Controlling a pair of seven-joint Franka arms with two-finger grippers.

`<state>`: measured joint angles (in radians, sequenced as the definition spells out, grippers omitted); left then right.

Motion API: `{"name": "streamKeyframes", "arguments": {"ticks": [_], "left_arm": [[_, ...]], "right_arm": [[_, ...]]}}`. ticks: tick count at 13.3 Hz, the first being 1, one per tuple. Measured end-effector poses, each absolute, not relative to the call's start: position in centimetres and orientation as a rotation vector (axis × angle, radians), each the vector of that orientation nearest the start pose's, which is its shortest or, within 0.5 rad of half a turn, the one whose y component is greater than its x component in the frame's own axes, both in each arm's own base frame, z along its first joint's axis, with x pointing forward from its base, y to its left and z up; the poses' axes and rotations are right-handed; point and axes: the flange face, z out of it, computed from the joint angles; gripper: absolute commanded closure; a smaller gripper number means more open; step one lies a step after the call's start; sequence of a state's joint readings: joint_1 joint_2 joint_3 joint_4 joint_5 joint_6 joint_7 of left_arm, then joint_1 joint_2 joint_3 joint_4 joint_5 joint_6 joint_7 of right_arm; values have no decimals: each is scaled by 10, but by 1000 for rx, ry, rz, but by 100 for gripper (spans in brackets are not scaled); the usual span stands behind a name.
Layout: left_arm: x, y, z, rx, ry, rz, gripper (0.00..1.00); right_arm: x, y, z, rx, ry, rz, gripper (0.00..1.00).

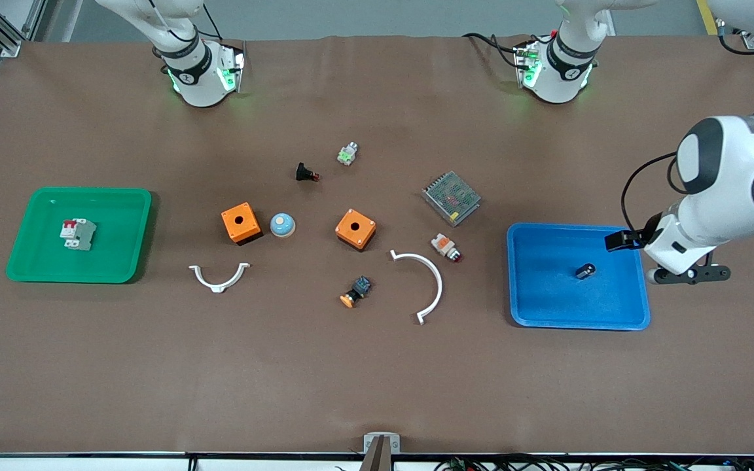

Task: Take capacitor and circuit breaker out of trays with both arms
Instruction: 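Reach the left gripper into the blue tray while the right gripper reaches the breaker, then grasp the black capacitor with the left gripper while the right gripper grasps the breaker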

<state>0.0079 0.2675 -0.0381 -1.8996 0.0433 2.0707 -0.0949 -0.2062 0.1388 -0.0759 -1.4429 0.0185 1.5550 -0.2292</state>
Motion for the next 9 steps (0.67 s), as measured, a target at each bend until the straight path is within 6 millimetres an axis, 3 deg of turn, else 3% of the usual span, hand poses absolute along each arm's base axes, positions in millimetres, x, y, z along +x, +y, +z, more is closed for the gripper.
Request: {"name": "streamKeyframes", "arguments": {"ticks": [2, 5, 9], "left_arm": [[601, -17, 314, -3111, -59, 119, 3], [605, -21, 263, -3121, -48, 94, 13], [608, -26, 214, -3131, -36, 75, 27]], "right_arm": [[571, -199, 574, -3118, 68, 114, 0], [574, -248, 501, -3138, 105, 232, 0], [557, -271, 399, -3129, 123, 253, 0]]}}
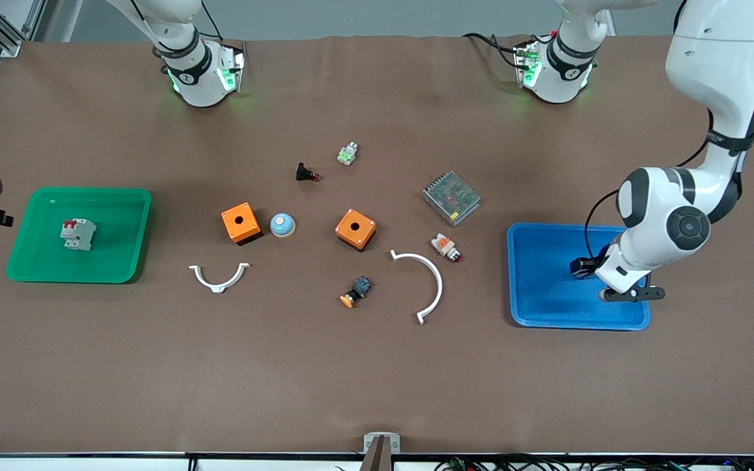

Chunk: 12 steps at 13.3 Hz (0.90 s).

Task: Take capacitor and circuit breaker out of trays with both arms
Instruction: 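Grasp the black capacitor with the left gripper while the right gripper grasps the breaker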

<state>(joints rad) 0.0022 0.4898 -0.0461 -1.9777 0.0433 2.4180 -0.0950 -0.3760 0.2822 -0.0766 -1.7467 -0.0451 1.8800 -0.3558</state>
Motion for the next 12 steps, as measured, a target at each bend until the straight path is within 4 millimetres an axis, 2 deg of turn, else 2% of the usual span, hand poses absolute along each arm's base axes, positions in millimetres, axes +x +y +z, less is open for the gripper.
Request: {"name": "streamKeyframes", "arguments": {"ticks": [2, 4, 5, 6, 9, 10, 12], "left_arm": [[607, -26, 202, -3132, -35, 84, 29], [606, -26, 197, -3132, -34, 95, 35], [606, -26, 196, -3132, -35, 98, 41], [606, -26, 195, -3132, -35, 100, 48], [605, -27, 191, -3131, -34, 111, 86], [605, -27, 191, -3131, -33, 111, 95], [605, -29, 192, -3132, -28, 108, 98]], "right_arm": [[546, -268, 362, -3128, 116, 248, 0], [536, -268, 336, -3133, 108, 228, 0], [531, -269, 325, -3139, 102, 204, 0], [526, -271, 314, -3147, 101, 177, 0], [506, -270, 279, -3156, 107, 138, 0], [500, -268, 268, -3159, 106, 125, 0], [493, -264, 247, -3159, 103, 124, 1]]}}
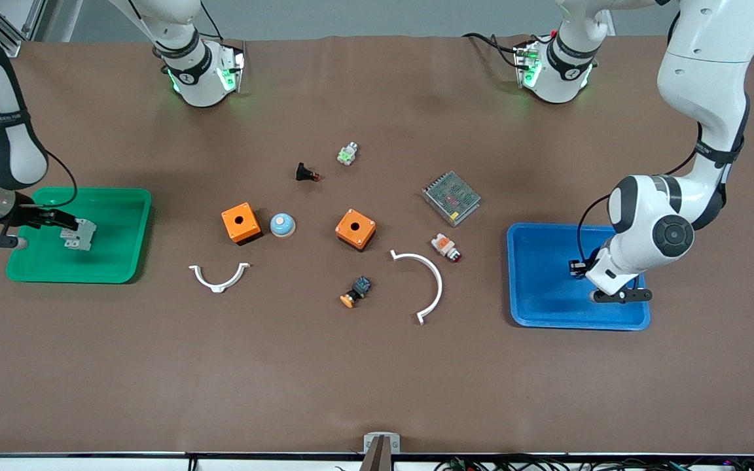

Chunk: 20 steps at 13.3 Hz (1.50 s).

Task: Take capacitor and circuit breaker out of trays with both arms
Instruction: 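Grasp the black capacitor with the left gripper while the right gripper grasps the breaker, then set the capacitor beside the white arc while the right gripper lifts the breaker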

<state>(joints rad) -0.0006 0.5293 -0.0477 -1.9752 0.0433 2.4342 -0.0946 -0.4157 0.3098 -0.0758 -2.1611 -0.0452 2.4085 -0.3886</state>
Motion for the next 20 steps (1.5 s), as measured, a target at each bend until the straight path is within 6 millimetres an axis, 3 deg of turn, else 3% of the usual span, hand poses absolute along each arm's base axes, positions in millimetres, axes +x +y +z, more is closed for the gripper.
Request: {"name": "streamKeyframes", "arguments": {"ticks": [3, 6, 7, 10, 14, 17, 20], "left_arm": [[612, -31, 208, -3135, -24, 66, 99], [615, -53, 249, -3149, 27, 16, 99], [615, -64, 263, -3155, 39, 0, 99], [607, -116, 288, -3186, -34, -21, 99], [586, -195, 296, -3229, -192, 1, 99], [565, -248, 298, -3238, -326, 38, 99], [537, -303, 283, -3210, -467, 105, 99]], "right_arm": [[487, -270, 222, -3152, 79, 145, 6], [483, -275, 209, -3146, 79, 161, 24], [483, -275, 210, -3146, 78, 159, 24], [486, -273, 211, -3146, 72, 153, 24], [488, -273, 213, -3145, 73, 144, 29], [490, -271, 213, -3135, 87, 137, 44], [491, -270, 214, -3133, 88, 135, 65]]}}
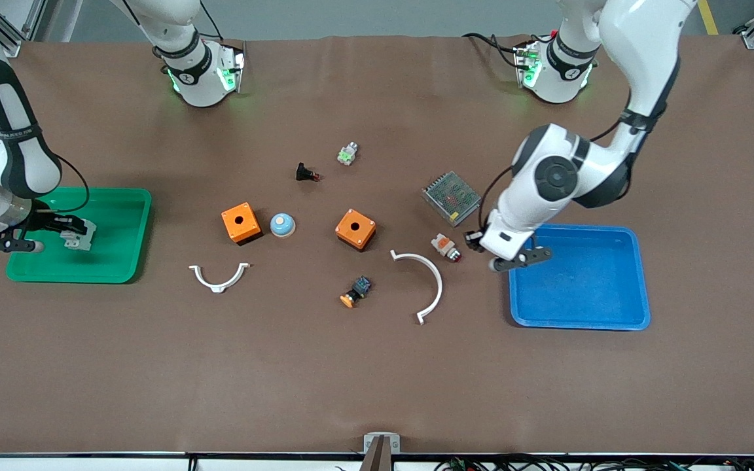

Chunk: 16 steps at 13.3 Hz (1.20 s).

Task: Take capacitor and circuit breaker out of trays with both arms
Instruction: 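Set the capacitor beside the white arc while the right gripper lifts the breaker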

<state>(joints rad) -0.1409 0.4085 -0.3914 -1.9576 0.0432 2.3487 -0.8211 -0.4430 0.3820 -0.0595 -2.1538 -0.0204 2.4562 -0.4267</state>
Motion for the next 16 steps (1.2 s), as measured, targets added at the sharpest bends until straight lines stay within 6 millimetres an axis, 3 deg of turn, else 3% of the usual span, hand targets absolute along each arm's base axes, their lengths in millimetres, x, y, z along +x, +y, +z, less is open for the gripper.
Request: {"name": "streamKeyframes", "arguments": {"ticks": [3, 7, 8, 10, 13, 14, 15, 16], "left_arm": [[507, -354, 267, -3184, -564, 151, 99], [479, -411, 250, -3148, -714, 205, 99], [475, -422, 244, -3138, -744, 221, 99], [471, -439, 230, -3127, -801, 244, 99], [471, -455, 210, -3112, -852, 255, 91], [472, -457, 204, -3109, -839, 246, 85], [472, -457, 198, -3108, -822, 235, 68], [472, -457, 194, -3105, -806, 225, 31]], "right_arm": [[492, -269, 214, -3128, 85, 145, 79], [504, -262, 230, -3100, 55, 219, 79], [513, -259, 246, -3090, 38, 248, 79], [536, -247, 294, -3068, -11, 311, 79], [572, -207, 379, -3063, -76, 359, 79], [582, -184, 400, -3069, -62, 375, 79], [591, -156, 415, -3079, -47, 385, 79], [598, -123, 425, -3090, -29, 393, 79]]}}
